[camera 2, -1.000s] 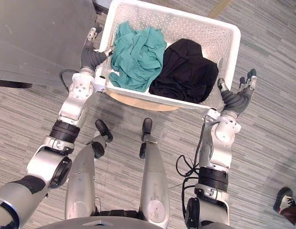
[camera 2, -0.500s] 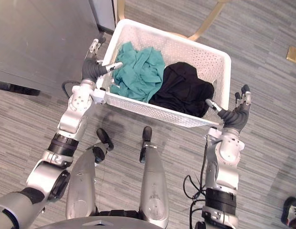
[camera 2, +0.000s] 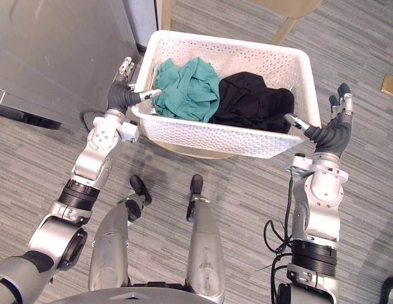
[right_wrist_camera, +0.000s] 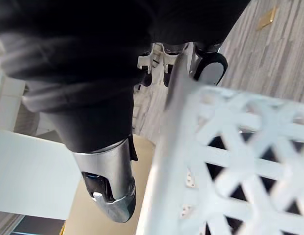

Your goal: Pick up the laundry basket with both hands and put the clothes into the washing machine.

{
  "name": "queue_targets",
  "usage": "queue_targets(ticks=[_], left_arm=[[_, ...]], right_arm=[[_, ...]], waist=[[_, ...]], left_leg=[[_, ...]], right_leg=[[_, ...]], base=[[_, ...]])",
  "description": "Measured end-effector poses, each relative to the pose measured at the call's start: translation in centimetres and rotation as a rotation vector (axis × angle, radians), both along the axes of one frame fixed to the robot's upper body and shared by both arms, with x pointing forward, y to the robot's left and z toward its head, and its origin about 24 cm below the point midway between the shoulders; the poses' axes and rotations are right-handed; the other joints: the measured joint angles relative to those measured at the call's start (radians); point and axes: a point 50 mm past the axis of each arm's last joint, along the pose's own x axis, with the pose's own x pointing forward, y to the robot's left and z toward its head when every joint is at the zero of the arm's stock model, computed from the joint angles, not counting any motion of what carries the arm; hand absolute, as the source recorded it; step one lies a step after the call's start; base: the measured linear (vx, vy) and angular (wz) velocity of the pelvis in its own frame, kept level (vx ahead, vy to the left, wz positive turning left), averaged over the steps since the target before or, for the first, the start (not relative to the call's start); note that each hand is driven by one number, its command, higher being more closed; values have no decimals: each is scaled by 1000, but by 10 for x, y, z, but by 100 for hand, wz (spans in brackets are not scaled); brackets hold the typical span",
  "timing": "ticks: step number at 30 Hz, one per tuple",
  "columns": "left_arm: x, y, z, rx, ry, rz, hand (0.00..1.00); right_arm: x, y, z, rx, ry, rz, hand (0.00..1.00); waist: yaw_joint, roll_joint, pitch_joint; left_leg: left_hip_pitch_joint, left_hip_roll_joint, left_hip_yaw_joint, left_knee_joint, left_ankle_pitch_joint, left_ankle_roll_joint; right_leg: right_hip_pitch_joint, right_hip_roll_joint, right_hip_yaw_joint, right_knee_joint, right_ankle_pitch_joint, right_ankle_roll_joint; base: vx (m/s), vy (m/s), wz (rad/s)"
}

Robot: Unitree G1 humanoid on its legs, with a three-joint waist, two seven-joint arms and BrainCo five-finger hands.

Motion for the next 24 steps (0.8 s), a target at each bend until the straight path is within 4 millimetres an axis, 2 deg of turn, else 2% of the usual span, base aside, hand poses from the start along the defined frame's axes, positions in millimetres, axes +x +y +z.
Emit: queue_targets(ticks=[4,8,12,13,20,22,24], left_arm=[[1,-4,10,9,-28,-10,0],[17,-13,54,66,-107,-7,0],[26,-5,87,124,-173,42,0],[26,-2,89,130,-181,55,0],[28,4,89,202,-201,111,0],[29,7,91,209,-207,122,0],[29,9,93,205,-210,128,0]], right_arm=[[4,-3,12,25,-58,-28,0],[21,2,47,108,-223,-2,0],[32,18,62,113,-286,76,0],[33,21,62,107,-284,87,0],[34,25,56,99,-266,96,0],[35,27,53,95,-251,105,0],[35,29,47,94,-232,112,0]], waist=[[-2,0,0],[-4,0,0],[-12,1,4],[-17,1,5],[-18,1,8],[-18,1,37],[-17,0,38]], left_leg=[[-65,-1,-1,-6,22,8],[-101,-6,2,-56,51,5],[-125,-2,26,-97,78,9],[-126,-4,29,-108,88,16],[-113,-5,34,-123,92,10],[-82,-5,37,-128,92,10],[-83,-5,38,-131,92,10]], right_leg=[[-61,2,-7,-14,25,-3],[-86,13,-17,-76,73,-4],[-103,20,-20,-133,115,-7],[-103,20,-21,-145,122,-6],[-93,22,-20,-155,126,-9],[-64,23,-19,-162,125,-9],[-64,23,-19,-163,125,-9]], base=[[-43,-44,2],[-79,-28,-1],[-70,-31,-2],[-43,-38,3],[-45,-53,-1],[-36,-63,-3],[-17,-67,0]])
